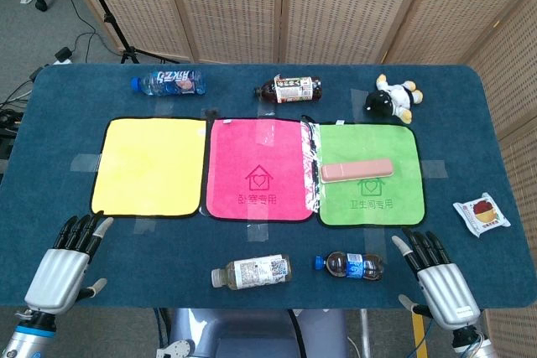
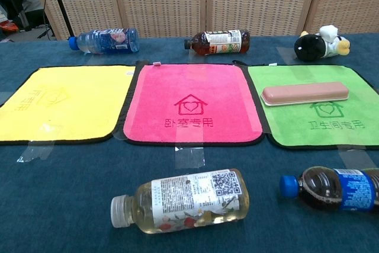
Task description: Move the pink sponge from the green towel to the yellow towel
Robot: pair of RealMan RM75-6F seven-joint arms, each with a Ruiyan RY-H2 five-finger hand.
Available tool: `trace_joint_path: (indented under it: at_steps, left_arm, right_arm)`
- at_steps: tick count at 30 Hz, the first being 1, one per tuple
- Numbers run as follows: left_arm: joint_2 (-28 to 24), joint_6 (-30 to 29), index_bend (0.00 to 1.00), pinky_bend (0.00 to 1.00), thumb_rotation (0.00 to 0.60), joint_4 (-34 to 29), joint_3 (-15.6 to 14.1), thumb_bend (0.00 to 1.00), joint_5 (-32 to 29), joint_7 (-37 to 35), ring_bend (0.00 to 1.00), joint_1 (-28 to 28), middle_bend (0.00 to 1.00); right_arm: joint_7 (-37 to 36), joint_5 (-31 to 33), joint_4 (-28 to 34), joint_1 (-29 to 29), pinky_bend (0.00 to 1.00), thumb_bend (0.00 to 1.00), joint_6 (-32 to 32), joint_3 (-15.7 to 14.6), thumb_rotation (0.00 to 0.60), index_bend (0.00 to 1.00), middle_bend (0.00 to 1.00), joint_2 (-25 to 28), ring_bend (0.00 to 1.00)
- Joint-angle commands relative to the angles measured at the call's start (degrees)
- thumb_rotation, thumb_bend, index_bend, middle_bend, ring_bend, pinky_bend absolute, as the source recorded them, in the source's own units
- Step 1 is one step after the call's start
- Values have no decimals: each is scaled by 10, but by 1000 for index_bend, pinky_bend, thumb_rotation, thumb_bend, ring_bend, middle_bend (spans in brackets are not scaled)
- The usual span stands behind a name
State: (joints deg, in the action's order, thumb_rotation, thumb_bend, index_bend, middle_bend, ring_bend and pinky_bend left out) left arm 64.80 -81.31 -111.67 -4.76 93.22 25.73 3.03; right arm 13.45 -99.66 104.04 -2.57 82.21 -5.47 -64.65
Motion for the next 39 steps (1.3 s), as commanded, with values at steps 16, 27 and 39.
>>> trace_joint_path:
  at_steps: [16,27,39]
  left_arm:
    - [-2,-5,0,22,600,1,0,135,8,-9,0,0,0]
    - [0,-14,0,21,600,2,-2,135,23,-11,0,-3,0]
    - [2,-9,0,21,600,2,-4,135,23,-5,0,-3,0]
  right_arm:
    - [-9,1,9,-3,0,2,-6,-2,600,0,0,4,0]
    - [-1,1,4,-3,0,2,-11,-5,600,0,0,0,0]
    - [-7,-8,19,-12,0,2,-15,-1,600,0,0,-1,0]
